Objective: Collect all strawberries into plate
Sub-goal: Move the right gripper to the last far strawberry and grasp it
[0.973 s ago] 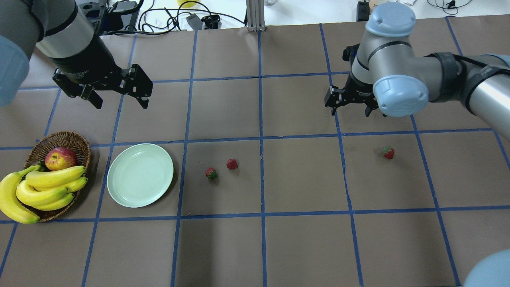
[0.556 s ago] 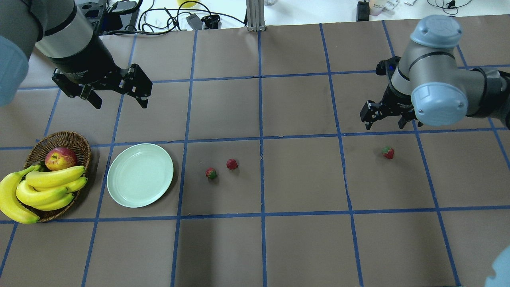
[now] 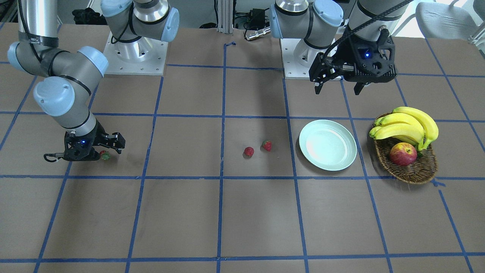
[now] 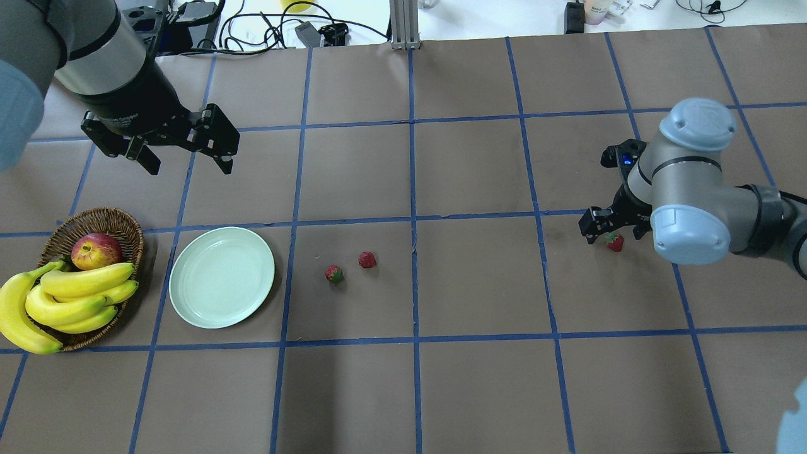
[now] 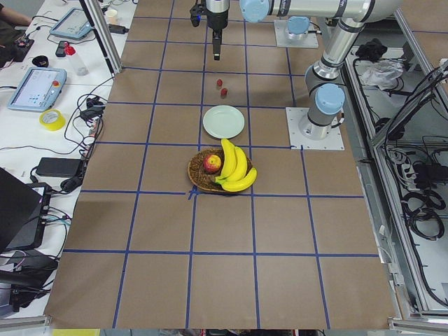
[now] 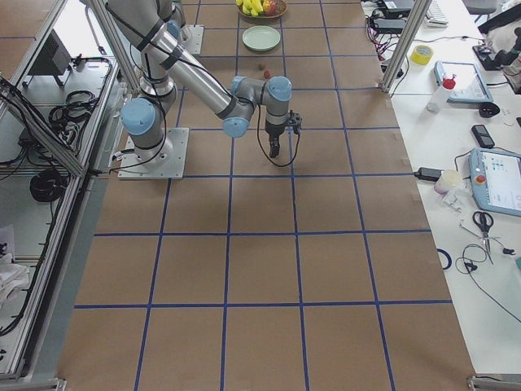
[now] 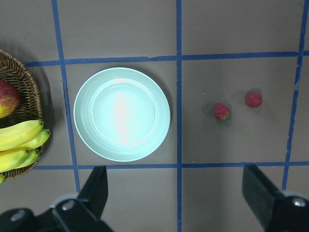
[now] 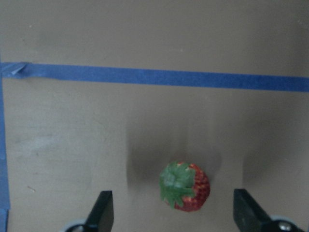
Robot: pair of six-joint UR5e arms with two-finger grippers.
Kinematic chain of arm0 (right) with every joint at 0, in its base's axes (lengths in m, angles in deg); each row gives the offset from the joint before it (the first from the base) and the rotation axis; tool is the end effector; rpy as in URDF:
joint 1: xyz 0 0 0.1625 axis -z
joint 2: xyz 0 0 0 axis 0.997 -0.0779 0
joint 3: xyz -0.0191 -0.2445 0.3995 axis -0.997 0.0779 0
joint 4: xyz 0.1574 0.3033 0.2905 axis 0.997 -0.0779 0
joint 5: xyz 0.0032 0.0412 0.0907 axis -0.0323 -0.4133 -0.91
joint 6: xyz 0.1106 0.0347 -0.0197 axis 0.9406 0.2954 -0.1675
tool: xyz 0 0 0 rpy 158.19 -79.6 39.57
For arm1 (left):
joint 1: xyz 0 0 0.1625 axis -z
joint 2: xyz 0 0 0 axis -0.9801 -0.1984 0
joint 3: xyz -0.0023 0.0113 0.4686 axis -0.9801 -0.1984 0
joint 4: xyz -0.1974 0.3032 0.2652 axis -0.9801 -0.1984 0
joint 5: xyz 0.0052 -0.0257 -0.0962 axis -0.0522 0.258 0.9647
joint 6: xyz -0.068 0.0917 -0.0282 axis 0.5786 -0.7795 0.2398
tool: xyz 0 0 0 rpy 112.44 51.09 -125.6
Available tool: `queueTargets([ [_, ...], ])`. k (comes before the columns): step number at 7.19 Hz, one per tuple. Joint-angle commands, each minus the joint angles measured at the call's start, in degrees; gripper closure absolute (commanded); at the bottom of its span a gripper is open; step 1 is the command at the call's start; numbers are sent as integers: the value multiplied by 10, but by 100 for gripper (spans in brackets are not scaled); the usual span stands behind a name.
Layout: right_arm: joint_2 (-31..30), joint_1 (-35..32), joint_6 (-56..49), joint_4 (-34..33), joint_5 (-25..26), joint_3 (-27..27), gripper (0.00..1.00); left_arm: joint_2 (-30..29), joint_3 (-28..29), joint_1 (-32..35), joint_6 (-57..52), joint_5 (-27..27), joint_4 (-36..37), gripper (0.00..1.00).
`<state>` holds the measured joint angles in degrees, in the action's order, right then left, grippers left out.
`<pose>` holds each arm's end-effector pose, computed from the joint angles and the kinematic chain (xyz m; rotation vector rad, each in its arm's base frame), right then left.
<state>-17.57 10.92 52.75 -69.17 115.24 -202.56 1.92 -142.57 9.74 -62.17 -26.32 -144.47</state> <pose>-0.0065 -0.5150 0.1808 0.0861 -3.1235 -0.0459 -0.1143 -0.5046 0.5213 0.0208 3.1072 -0.0019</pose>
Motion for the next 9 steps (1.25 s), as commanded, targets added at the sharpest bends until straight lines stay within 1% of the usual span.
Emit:
queueTargets([
  [1,11,6,2,-18,-1,-3,32,0,-1,0,-1,0,0,0],
  [2,11,6,3,-17,-1,-3,50,0,-1,0,-1,0,1,0],
  [3,11,5,6,-16,0,-1,70,0,-1,1,-1,0,1,0],
  [4,11,5,6,-15,1,7,87,0,-1,0,-1,-1,0,0],
  [5,10,5,11,6,3,30,92,-1,-1,0,-1,-1,1,0],
  [6,4,0,65,47,-1,44,92,0,-1,1,-1,-1,0,0],
  [7,2,-24,116,58,-10,51,90,-1,-1,1,-1,0,0,0],
  [8,2,-75,177,56,-40,51,89,0,-3,1,-1,-1,-1,0],
  [9,2,-132,259,50,-72,52,87,-1,-6,1,-1,-1,0,0],
])
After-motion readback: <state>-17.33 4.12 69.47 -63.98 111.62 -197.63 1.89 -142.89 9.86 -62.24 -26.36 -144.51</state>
